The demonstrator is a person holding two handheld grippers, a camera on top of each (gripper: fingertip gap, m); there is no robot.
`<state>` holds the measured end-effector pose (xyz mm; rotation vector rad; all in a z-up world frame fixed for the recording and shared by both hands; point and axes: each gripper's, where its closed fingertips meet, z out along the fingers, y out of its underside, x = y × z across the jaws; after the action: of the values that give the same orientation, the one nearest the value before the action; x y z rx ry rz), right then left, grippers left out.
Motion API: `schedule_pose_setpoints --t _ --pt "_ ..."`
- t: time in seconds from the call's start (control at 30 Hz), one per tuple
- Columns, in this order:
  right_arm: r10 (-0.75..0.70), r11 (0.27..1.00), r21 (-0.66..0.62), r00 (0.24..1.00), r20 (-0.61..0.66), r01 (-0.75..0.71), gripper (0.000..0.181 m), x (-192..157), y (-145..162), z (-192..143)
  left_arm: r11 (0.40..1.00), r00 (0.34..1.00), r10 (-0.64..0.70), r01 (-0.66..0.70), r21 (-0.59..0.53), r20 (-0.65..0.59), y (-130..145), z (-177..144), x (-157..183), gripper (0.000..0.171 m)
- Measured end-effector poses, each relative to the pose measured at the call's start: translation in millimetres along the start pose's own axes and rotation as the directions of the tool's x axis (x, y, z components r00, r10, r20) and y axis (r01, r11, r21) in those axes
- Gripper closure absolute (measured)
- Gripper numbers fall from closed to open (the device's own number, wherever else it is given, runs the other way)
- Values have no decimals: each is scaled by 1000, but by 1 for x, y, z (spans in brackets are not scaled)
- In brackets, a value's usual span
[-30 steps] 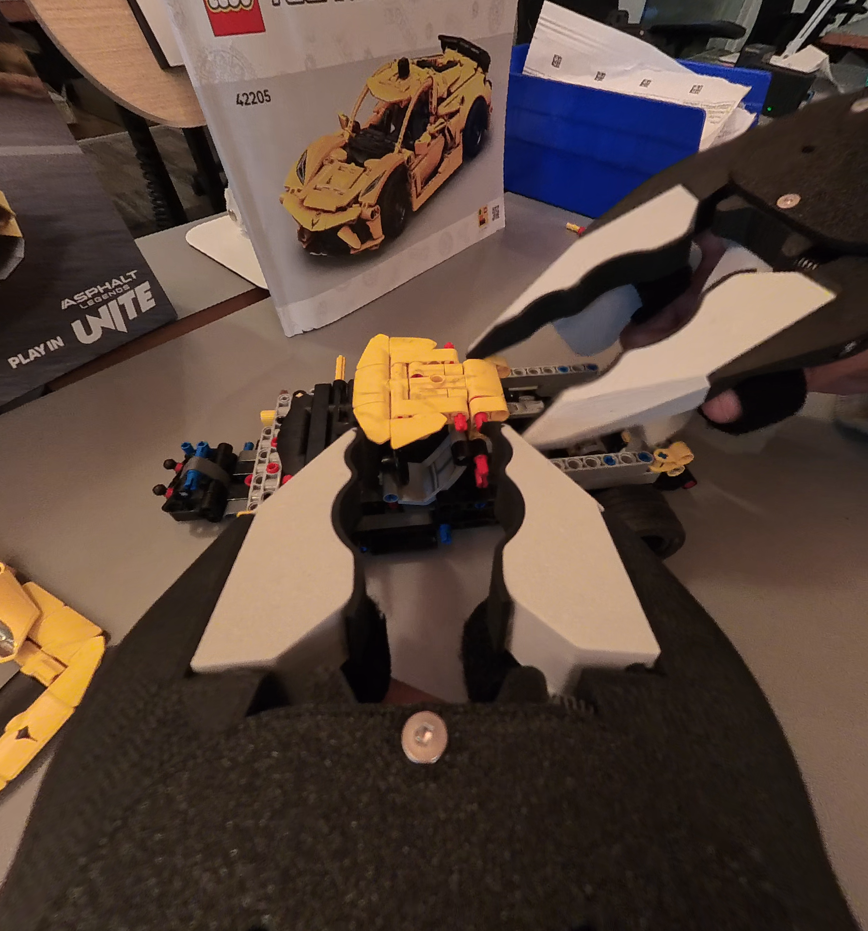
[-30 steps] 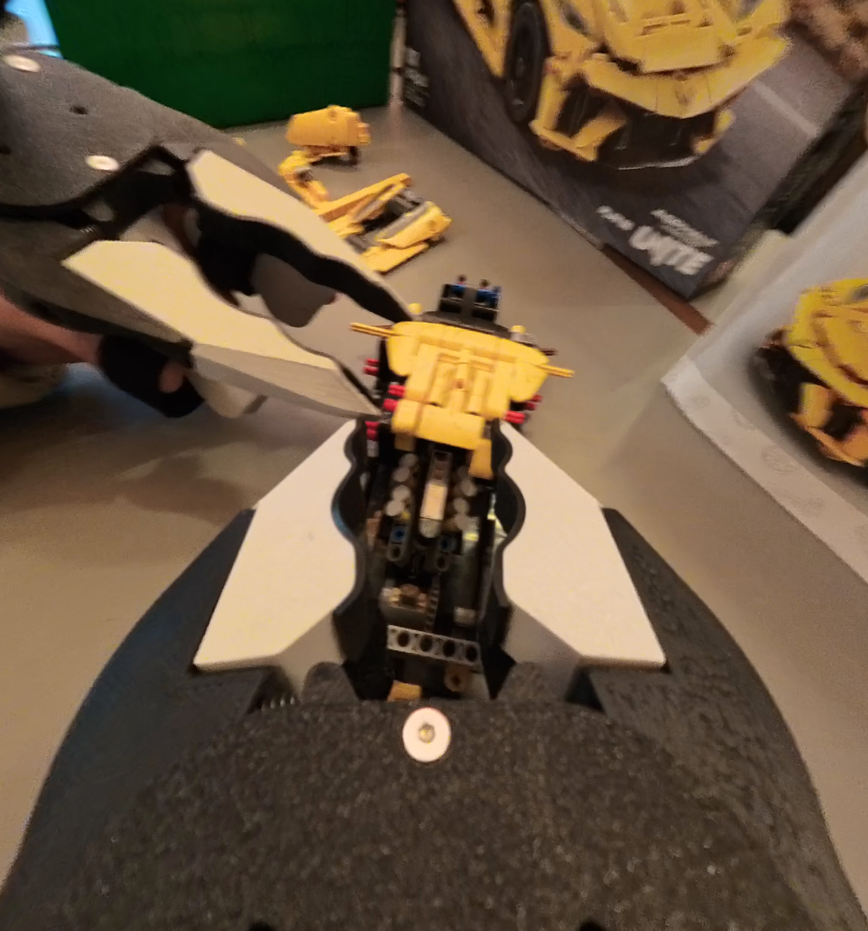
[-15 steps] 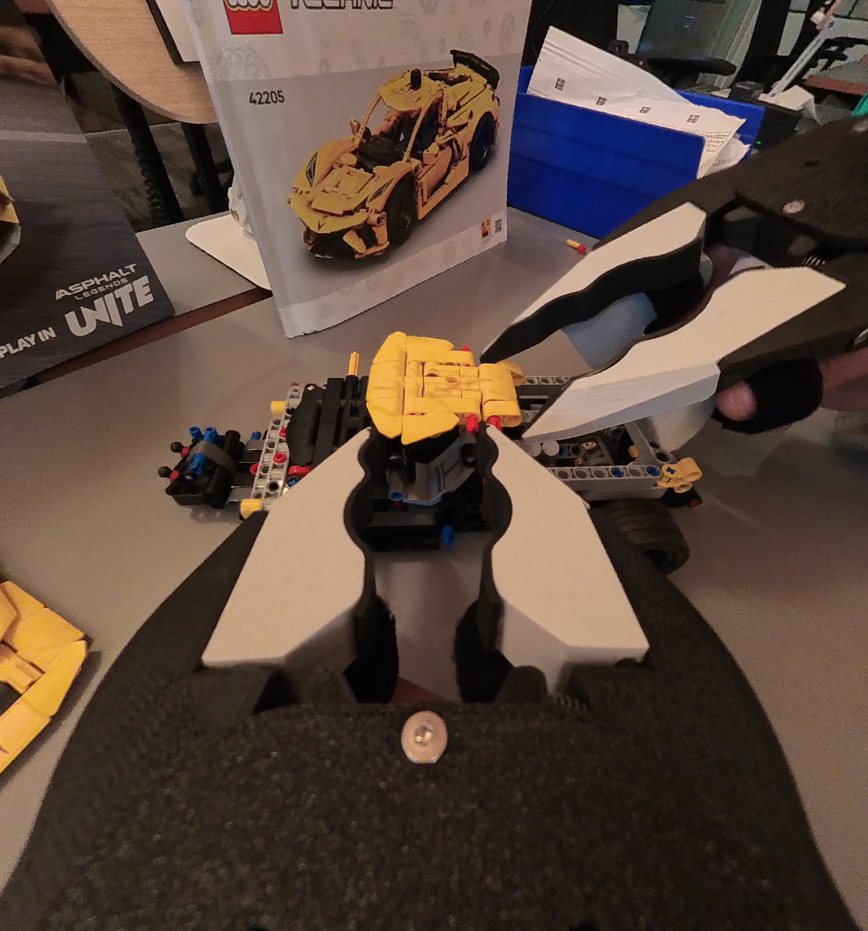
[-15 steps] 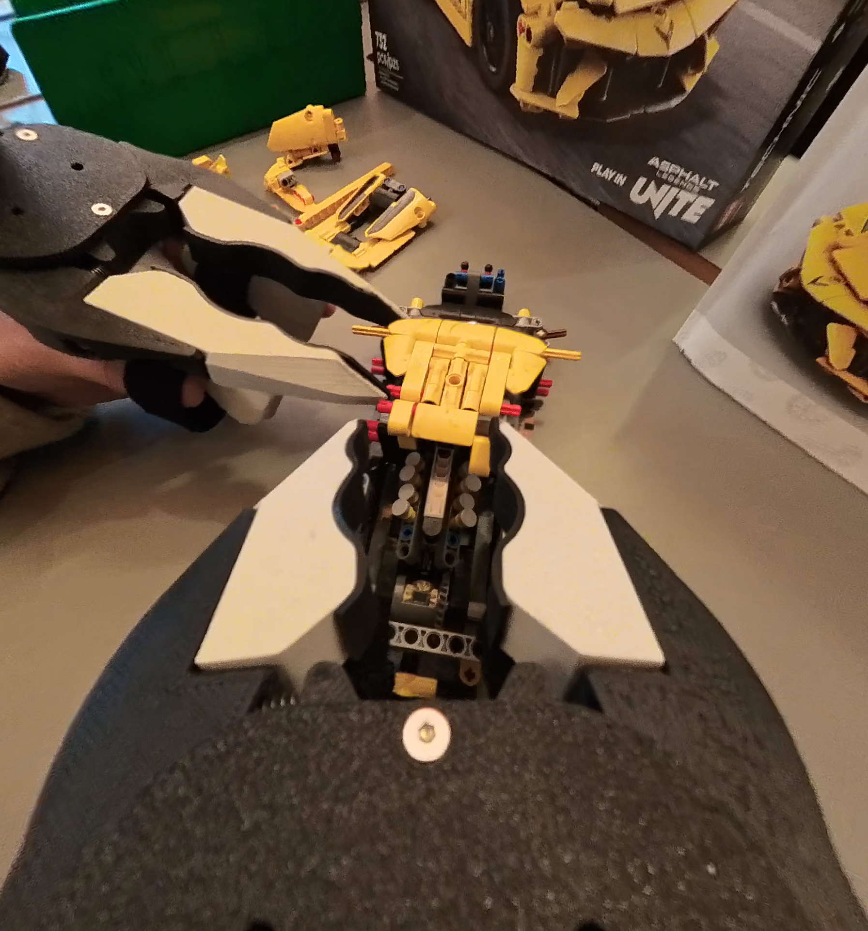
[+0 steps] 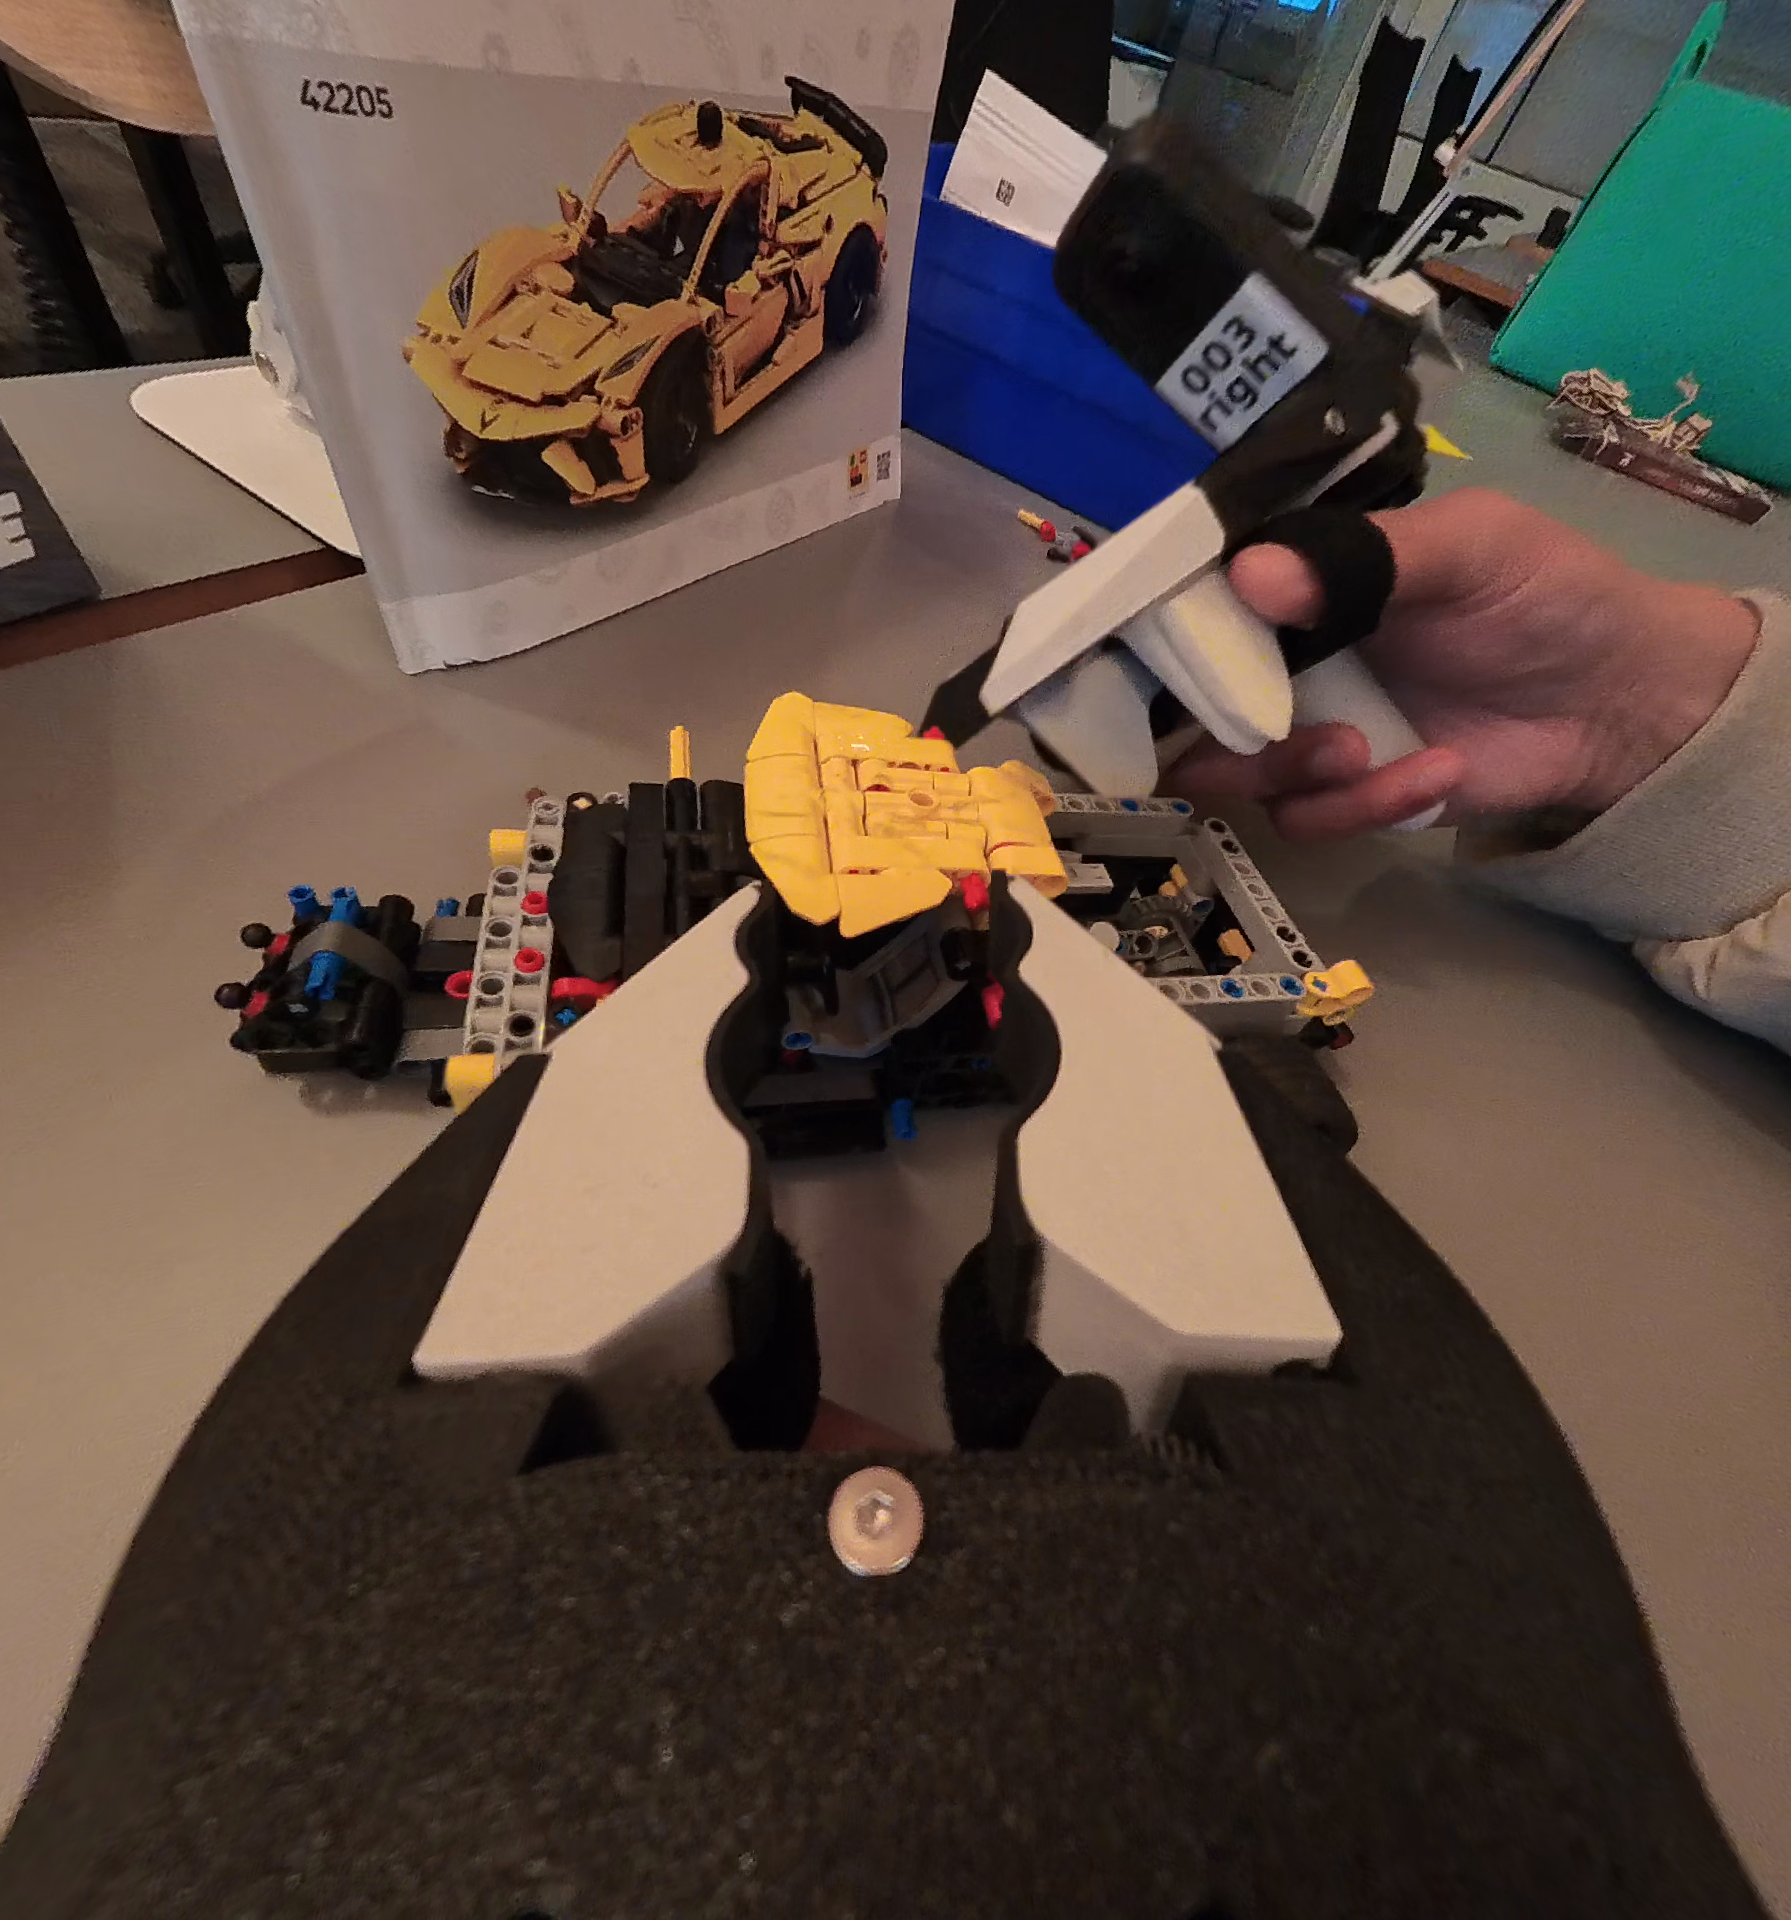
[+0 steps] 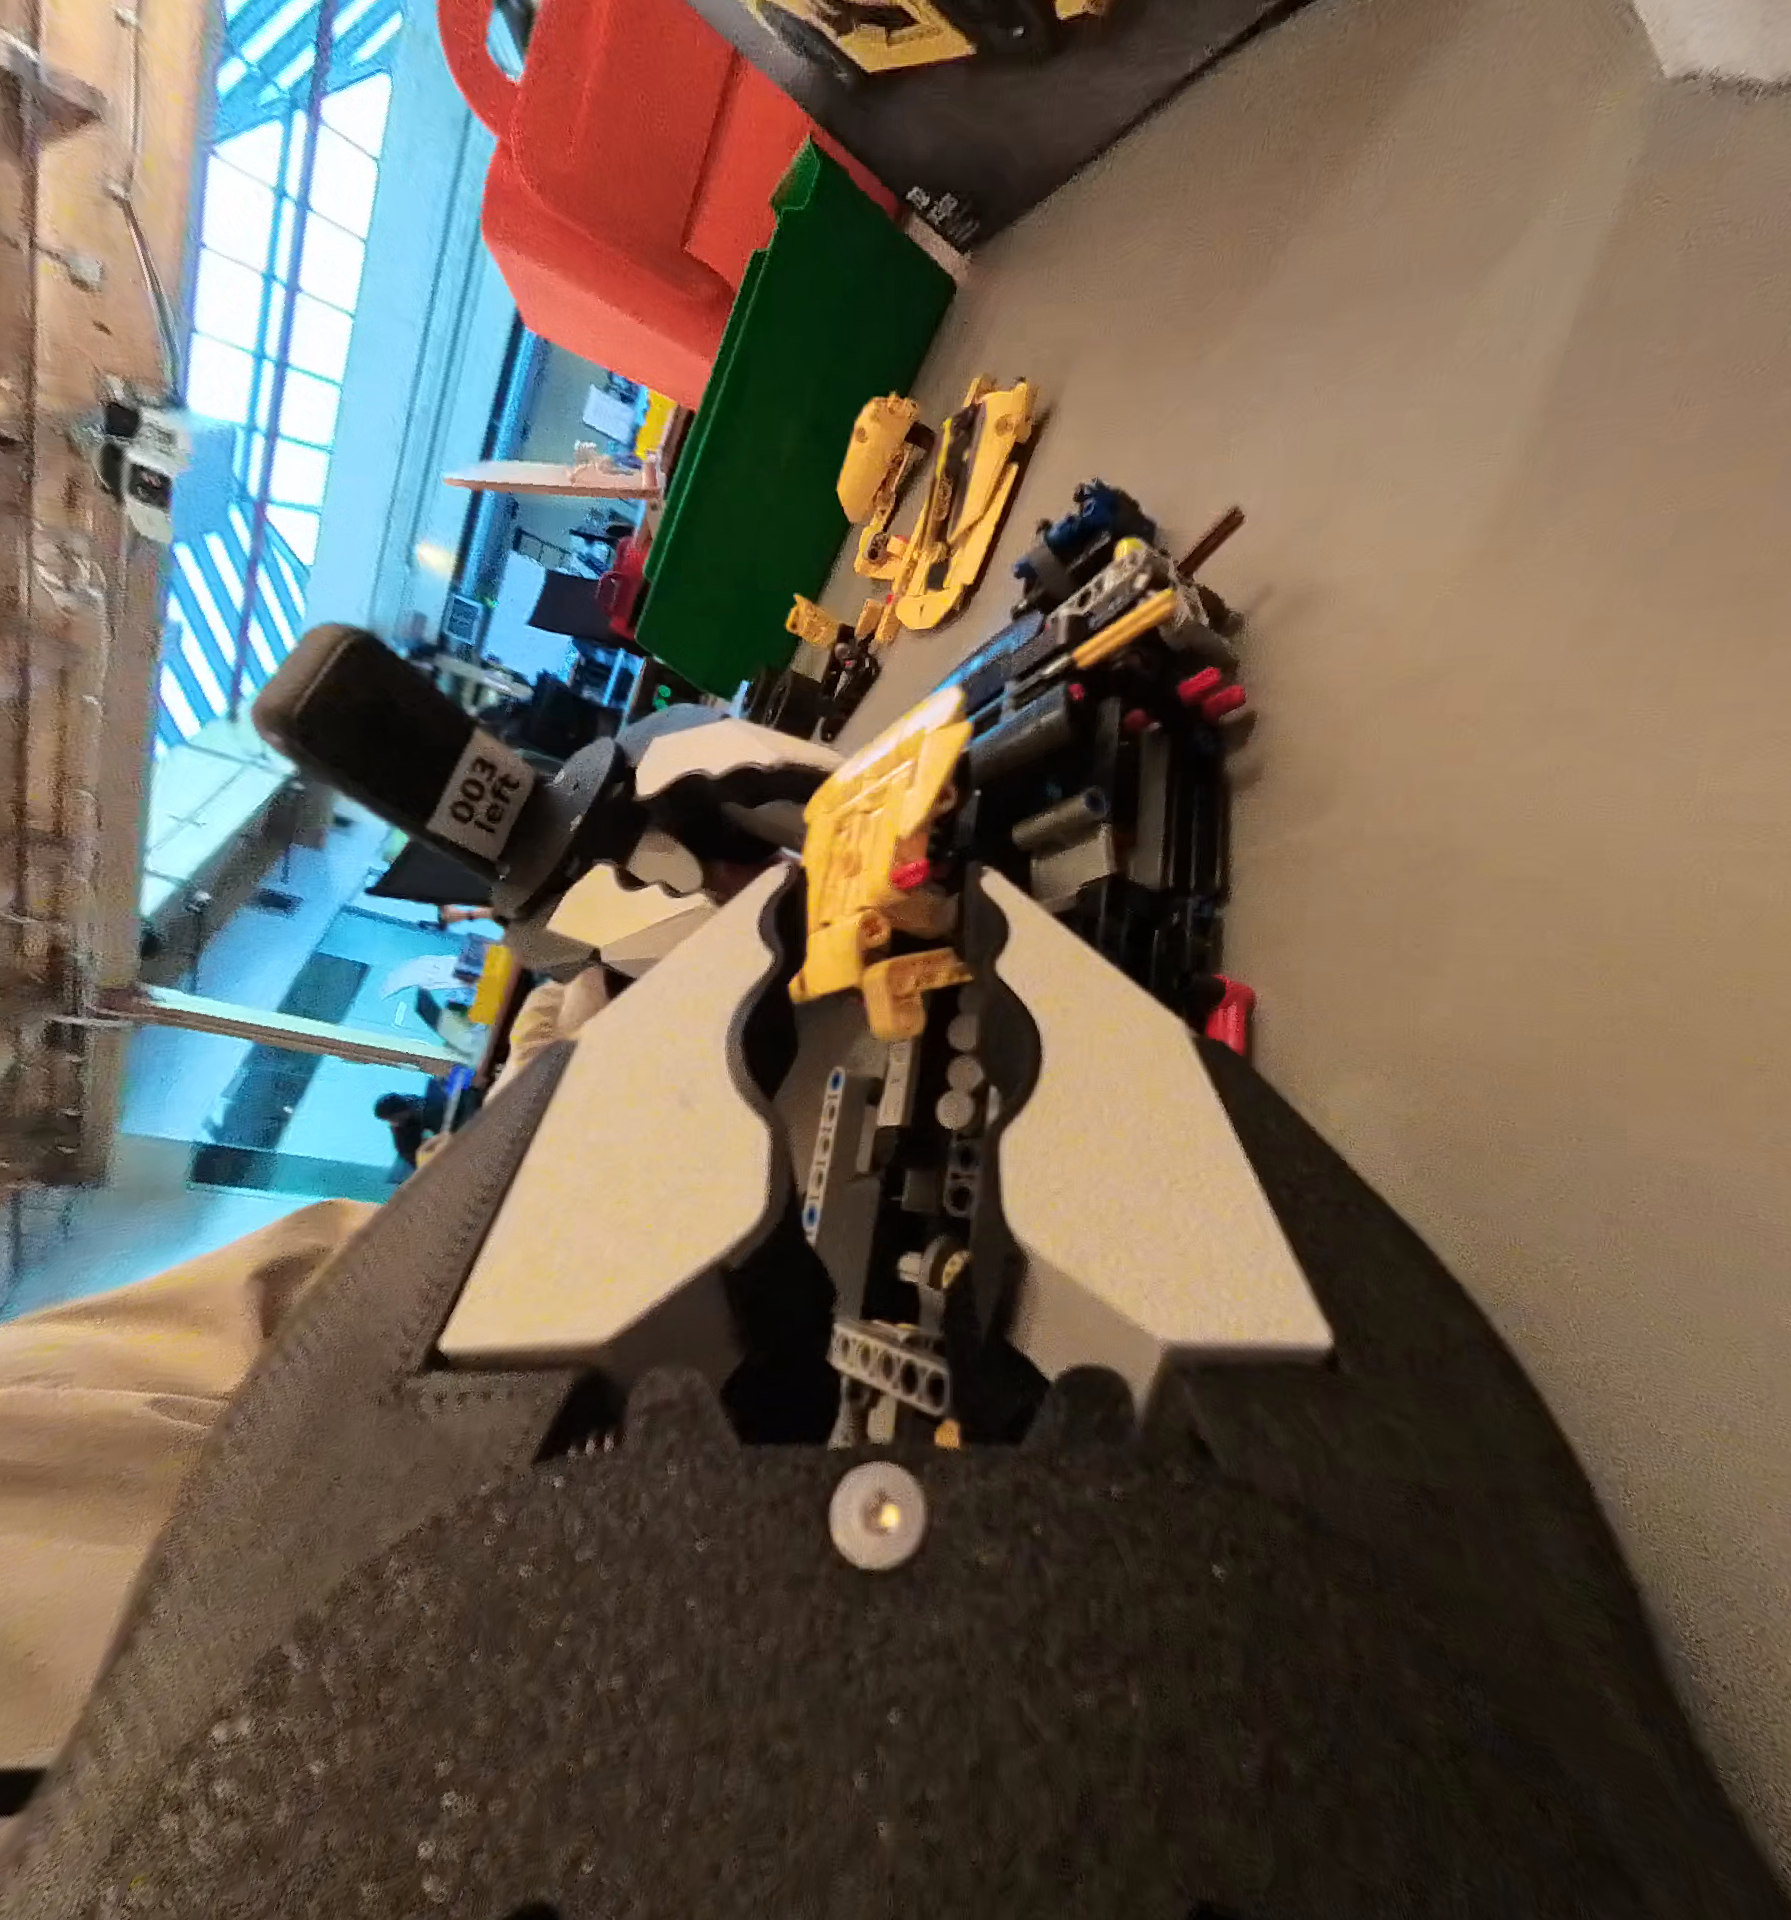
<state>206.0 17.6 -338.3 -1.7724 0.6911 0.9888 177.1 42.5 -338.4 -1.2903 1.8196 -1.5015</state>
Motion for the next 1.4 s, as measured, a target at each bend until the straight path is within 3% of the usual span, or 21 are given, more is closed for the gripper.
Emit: schedule_pose_setpoints --t 0.1,0.33,0.63,0.7,0.83,1.0,1.1,1.27,1.37,1.4 --pt "41 999 30 999 29 -42 167 1 -6 -2 1000 1000 26 -26 -4 13 0 2 1 133" --pt "104 994 9 993 46 -105 179 7 -1 -6 1000 1000 14 -14 2 8 0 3 1 133" --pt "75 997 17 996 41 -76 179 7 -2 -4 1000 1000 3 -3 3 10 0 3 1 133" --pt "86 996 17 995 44 -87 179 7 -2 -4 996 997 -81 81 28 -21 -5 1 -1 133" --pt "130 991 24 989 74 -132 179 7 -3 -6 933 946 -297 317 172 -132 -30 -11 -12 132" --pt "148 988 29 985 86 -151 179 8 -2 -6 983 984 -176 176 48 -5 -6 8 -11 132" --pt "159 986 32 983 95 -163 180 9 -1 -8 989 989 -144 144 41 12 -3 16 -7 129" --pt "191 978 59 974 122 -199 180 10 -3 -13 989 989 -136 133 63 57 -5 10 -16 160" --pt "214 972 70 966 145 -226 180 12 -5 -15 988 989 -138 133 78 54 -9 9 -13 155" --pt "211 972 70 967 143 -222 180 12 -5 -15 988 991 -132 130 79 21 -12 9 -8 142"
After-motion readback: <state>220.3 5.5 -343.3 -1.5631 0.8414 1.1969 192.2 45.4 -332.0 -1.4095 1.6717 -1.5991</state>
